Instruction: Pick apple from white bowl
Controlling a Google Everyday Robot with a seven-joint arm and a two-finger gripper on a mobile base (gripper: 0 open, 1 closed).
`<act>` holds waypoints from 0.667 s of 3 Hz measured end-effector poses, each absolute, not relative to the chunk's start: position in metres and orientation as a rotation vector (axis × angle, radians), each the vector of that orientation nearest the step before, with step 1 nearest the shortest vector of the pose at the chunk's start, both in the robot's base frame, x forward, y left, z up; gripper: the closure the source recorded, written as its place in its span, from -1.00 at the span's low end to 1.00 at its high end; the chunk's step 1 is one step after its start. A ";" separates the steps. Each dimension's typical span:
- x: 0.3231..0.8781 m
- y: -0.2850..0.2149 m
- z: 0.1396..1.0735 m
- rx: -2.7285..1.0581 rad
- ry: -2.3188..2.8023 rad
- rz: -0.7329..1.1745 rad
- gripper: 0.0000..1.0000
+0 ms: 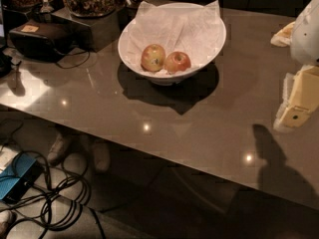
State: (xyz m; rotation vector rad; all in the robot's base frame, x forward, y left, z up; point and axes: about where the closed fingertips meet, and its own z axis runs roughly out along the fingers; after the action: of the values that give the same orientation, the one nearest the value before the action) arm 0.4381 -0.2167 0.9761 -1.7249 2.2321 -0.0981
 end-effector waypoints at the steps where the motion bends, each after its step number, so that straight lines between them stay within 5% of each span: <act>1: 0.438 -0.217 0.976 -1.725 2.232 -0.098 -1.00; 2: 0.460 -0.195 0.990 -1.708 2.239 -0.071 -1.00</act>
Offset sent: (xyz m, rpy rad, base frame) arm 0.0625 0.0648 0.0373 0.0562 0.0516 -0.0297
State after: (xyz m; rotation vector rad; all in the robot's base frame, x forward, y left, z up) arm 0.4597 -0.1945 0.9896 -1.7082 2.2390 -0.0712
